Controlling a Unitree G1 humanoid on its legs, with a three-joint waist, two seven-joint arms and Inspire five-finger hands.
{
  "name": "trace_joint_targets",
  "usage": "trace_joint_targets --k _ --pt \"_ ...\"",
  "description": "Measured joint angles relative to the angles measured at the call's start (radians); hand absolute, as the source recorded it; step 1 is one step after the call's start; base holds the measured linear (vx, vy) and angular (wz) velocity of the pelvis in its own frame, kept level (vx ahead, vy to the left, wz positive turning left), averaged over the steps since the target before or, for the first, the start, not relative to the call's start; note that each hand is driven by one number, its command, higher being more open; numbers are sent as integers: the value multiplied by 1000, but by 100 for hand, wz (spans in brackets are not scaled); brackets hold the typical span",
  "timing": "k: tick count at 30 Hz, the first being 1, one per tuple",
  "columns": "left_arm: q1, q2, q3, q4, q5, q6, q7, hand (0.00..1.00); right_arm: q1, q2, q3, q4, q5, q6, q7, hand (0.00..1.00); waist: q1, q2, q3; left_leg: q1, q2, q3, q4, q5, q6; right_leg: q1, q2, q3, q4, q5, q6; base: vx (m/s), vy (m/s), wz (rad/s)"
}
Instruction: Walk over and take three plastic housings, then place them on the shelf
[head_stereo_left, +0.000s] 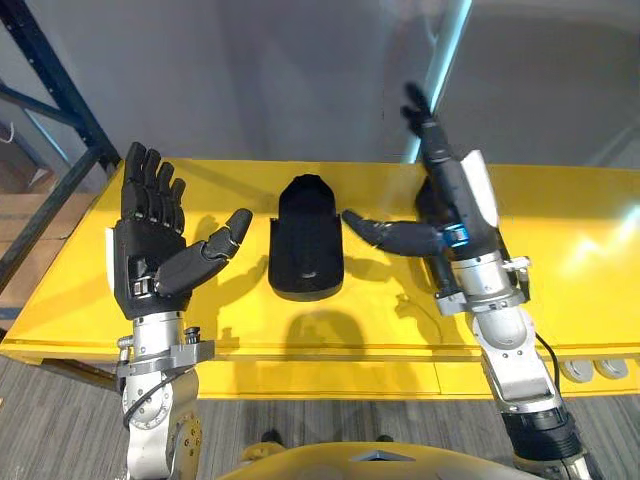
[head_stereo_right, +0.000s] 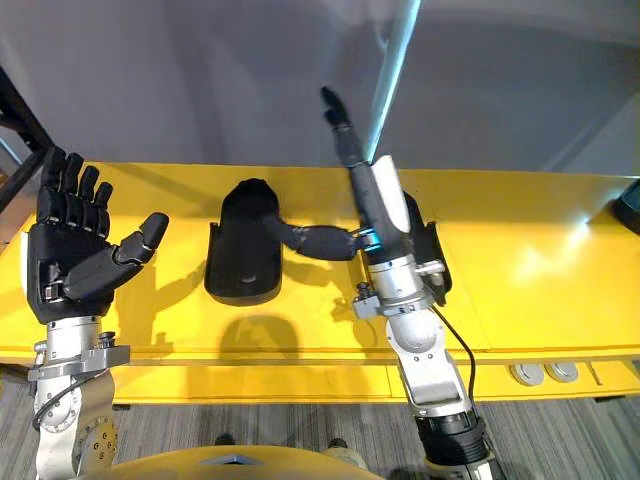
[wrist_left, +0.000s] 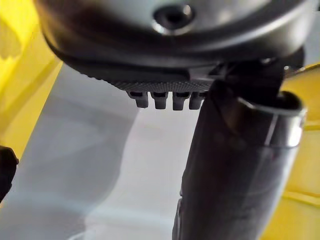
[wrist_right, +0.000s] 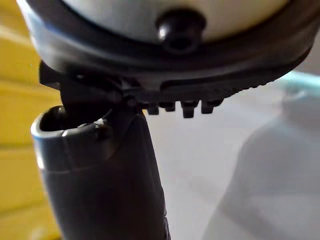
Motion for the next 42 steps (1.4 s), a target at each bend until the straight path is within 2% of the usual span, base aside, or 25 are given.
trace_joint_targets --k 4,5,8,10,12,13,15,19,20,22,23,24,25,26,27,28,29,31,34,38,39,40,41,42 --pt "0 -7 -2 -1 -73 -30 -11 100 86 66 -193 -1 77 30 -106 100 -47 8 -12 9 -1 58 1 -12 -2 -25 5 59 -11 17 1 -2 19 -40" --pt "-1 -10 -3 -1 -87 -38 -13 100 101 76 -210 -2 83 39 -121 100 -52 9 -13 14 0 70 1 -15 -3 -28 7 70 -13 20 1 5 17 -71" --pt "-48 -13 -36 -1 -139 -80 -10 100 203 132 -279 -9 93 67 -174 100 -97 16 -16 39 12 145 1 -37 -12 -50 24 152 -16 31 -1 -7 -3 -67" --pt "-80 -12 -60 -1 -139 -94 -2 100 252 154 -298 -9 92 69 -180 100 -121 19 -16 49 13 180 2 -45 -16 -62 32 186 -17 35 -1 -10 7 -61" --pt "-117 -12 -102 -1 -138 -101 8 100 327 177 -317 -19 107 69 -176 100 -160 27 -15 48 20 239 50 -85 -21 -83 39 248 -17 43 3 -1 12 -81" --pt "-126 -12 -113 0 -138 -100 13 100 344 182 -321 -32 130 68 -171 100 -168 33 -11 49 25 256 65 -97 -22 -85 42 266 -18 46 5 -2 2 -84" --pt "-157 -12 -136 4 -129 -100 49 100 388 199 -341 -72 239 54 -144 100 -211 52 4 48 36 317 117 -137 -28 -102 50 328 -22 56 7 -14 -4 -81" --pt "-198 -12 -139 17 -66 -101 103 100 396 223 -360 -75 317 22 -109 100 -243 66 29 44 59 377 174 -182 -35 -119 68 383 -36 69 7 -27 -23 -55" --pt "-199 -13 -145 17 -65 -103 116 100 395 232 -357 -75 326 12 -95 100 -243 70 33 39 70 379 201 -196 -38 -118 75 389 -40 70 6 -13 -63 -21" --pt "-201 -13 -148 17 -63 -121 140 100 373 231 -340 -74 353 10 -57 100 -226 76 40 -1 89 299 293 -233 -5 -122 86 403 -48 79 -2 -15 -58 -29" --pt "-200 -15 -141 15 -63 -135 156 100 347 227 -314 -74 352 10 -42 100 -204 79 52 -29 99 197 354 -254 28 -124 97 425 -48 84 -8 -36 -43 -60" --pt "-198 -18 -119 5 -64 -139 177 100 302 209 -257 -70 335 10 -35 100 -177 87 72 -65 102 50 439 -287 66 -119 110 456 -47 84 -13 -66 0 -92" --pt "-178 -21 -96 -20 -65 -139 194 100 236 172 -186 -42 291 10 -39 100 -145 92 90 -89 90 -97 513 -334 89 -116 125 506 -47 77 -29 -73 73 -96" --pt "-160 -24 -86 -40 -65 -139 197 100 196 146 -148 -20 264 15 -45 100 -125 102 96 -91 75 -176 532 -364 86 -116 132 533 -47 79 -32 -85 207 -112" --pt "-130 -25 -82 -79 -65 -141 196 100 136 101 -96 16 247 28 -50 100 -93 132 98 -92 53 -284 538 -395 82 -118 157 561 -45 81 -34 -98 267 -94" --pt "-112 -29 -82 -118 -62 -153 172 100 95 72 -51 38 246 52 -57 100 -68 161 92 -82 46 -359 522 -426 54 -147 184 560 -6 72 -23 -82 243 -60" --pt "-113 -33 -81 -132 -60 -163 158 100 87 70 -37 39 248 61 -64 100 -64 168 90 -85 40 -365 513 -430 48 -164 181 557 22 62 -19 -62 165 1" --pt "-117 -34 -73 -175 -67 -207 111 100 88 89 -22 49 275 74 -89 100 -53 138 112 -90 2 -375 495 -424 33 -225 157 545 132 31 4 -47 81 20" --pt "-117 -34 -77 -187 -73 -221 106 100 130 137 -26 67 319 86 -130 100 -48 105 135 -53 -29 -362 494 -423 34 -230 142 540 196 28 4 -82 103 -23" --pt "-104 -8 -86 -187 -73 -212 90 100 222 204 -31 41 350 84 -121 100 -59 49 162 -41 -71 -287 506 -441 75 -232 100 556 160 50 34 -146 111 -58" --pt "-96 0 -92 -186 -69 -196 78 100 222 204 -36 40 357 84 -102 100 -68 43 167 -49 -72 -264 527 -448 84 -232 91 547 138 59 15 -167 81 -58" --pt "-97 1 -98 -183 -62 -184 68 100 219 202 -40 38 365 83 -91 100 -71 45 168 -55 -70 -256 538 -450 88 -234 82 517 132 55 -19 -161 88 -42" --pt "-97 1 -100 -182 -53 -171 48 100 199 194 -41 37 387 82 -81 100 -72 55 172 -60 -67 -238 551 -448 93 -241 72 453 130 15 -86 -134 86 -61" --pt "-94 6 -85 -184 -53 -159 19 100 130 178 -30 39 397 81 -84 100 -56 80 178 -68 -31 -206 552 -432 118 -280 68 352 190 -54 -173 -149 57 -71"
